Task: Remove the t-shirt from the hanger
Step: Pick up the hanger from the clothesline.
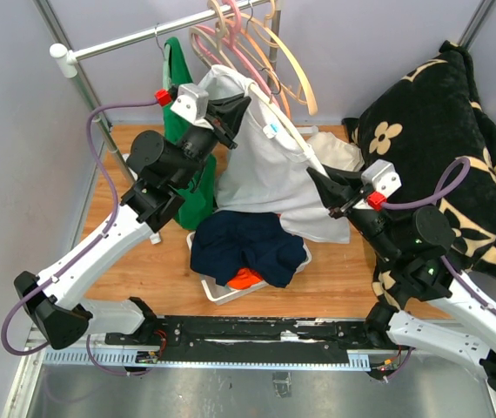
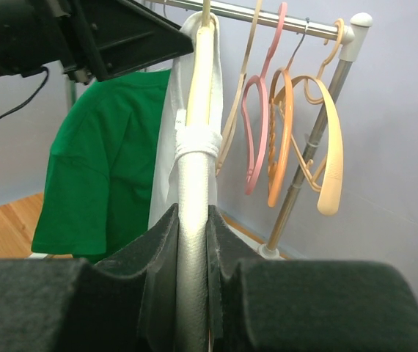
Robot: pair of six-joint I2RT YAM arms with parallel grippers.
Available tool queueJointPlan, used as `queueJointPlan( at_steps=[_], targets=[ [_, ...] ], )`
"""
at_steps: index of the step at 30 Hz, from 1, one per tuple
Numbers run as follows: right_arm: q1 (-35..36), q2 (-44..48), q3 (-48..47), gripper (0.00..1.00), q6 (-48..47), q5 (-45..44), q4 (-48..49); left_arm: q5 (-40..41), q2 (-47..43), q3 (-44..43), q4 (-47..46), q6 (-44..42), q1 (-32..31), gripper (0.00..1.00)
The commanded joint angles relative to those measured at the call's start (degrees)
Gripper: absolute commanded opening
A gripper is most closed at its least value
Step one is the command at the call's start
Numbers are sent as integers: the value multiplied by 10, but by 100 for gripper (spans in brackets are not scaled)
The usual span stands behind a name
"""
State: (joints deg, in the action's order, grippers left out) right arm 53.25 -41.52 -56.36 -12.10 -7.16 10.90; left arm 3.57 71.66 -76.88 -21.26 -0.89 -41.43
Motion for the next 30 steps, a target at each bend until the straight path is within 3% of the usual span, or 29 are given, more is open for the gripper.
queueJointPlan(
  at_steps=[1,4,9,11,14,16,30],
  targets=[
    [-4,-9,2,1,-6,-43,74,-148,-29,-1,0,25,1,1],
    [-4,-20,5,1,-4,-54,96,-203,-42,13,16,49,1,1],
    [-4,-29,9,1,-2,-58,109,-168,-74,50,42,56,1,2],
    [-4,-30,10,1,-2,-58,111,-121,-83,55,51,51,1,19],
    [-4,-30,13,1,-2,-55,108,-84,-93,60,45,38,1,59],
    [-4,-28,15,1,-2,-53,106,-74,-98,62,32,32,1,71],
    [-4,-12,24,1,4,-20,82,-116,-36,46,-107,-42,1,74]
  ],
)
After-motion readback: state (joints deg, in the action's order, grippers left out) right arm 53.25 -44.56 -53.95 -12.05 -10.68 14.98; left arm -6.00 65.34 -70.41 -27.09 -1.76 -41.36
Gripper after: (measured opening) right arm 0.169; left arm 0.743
